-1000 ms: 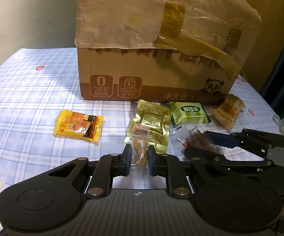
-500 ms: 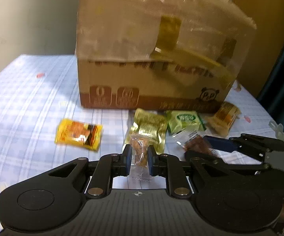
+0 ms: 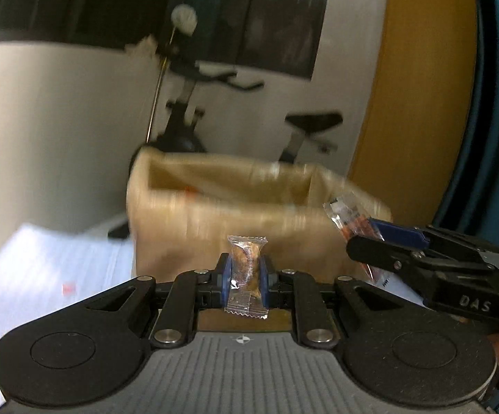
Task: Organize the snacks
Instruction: 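Open both tools to drop the clear packets into the box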
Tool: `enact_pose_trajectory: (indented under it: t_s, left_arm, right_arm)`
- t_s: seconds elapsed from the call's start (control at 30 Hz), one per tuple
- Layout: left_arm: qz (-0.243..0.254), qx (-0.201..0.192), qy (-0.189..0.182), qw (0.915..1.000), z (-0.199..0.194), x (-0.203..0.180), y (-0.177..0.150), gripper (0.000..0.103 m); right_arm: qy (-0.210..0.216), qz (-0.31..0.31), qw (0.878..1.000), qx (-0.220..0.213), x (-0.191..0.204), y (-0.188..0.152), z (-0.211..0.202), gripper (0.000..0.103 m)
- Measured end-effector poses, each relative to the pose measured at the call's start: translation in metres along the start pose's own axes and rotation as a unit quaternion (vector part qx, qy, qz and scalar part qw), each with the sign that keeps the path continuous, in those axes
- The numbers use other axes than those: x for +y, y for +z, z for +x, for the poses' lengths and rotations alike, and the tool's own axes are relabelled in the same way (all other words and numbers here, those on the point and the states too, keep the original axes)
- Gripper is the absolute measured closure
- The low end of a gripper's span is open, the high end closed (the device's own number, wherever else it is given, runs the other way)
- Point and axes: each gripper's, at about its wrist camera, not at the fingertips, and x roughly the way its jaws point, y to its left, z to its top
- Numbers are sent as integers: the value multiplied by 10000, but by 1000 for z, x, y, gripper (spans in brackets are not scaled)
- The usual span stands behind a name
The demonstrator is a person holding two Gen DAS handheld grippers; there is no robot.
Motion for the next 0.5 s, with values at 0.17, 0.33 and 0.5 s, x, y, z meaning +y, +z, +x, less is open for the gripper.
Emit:
enact_pose_trajectory:
  t_s: [0.17, 0.33, 0.5]
  left_arm:
    - [119, -252, -190, 9994, 23, -11, 49, 85]
    - [-67, -49, -226, 9997, 76, -20, 74, 85]
    - [-133, 377, 3, 9992, 115, -15, 70, 80]
  right_arm:
    - [-567, -418, 9974, 132, -18, 33, 39, 57]
    - [-1010, -203, 9921, 714, -43, 36, 82, 57]
    - [-1252, 41, 9831, 1333, -56, 32, 99, 55]
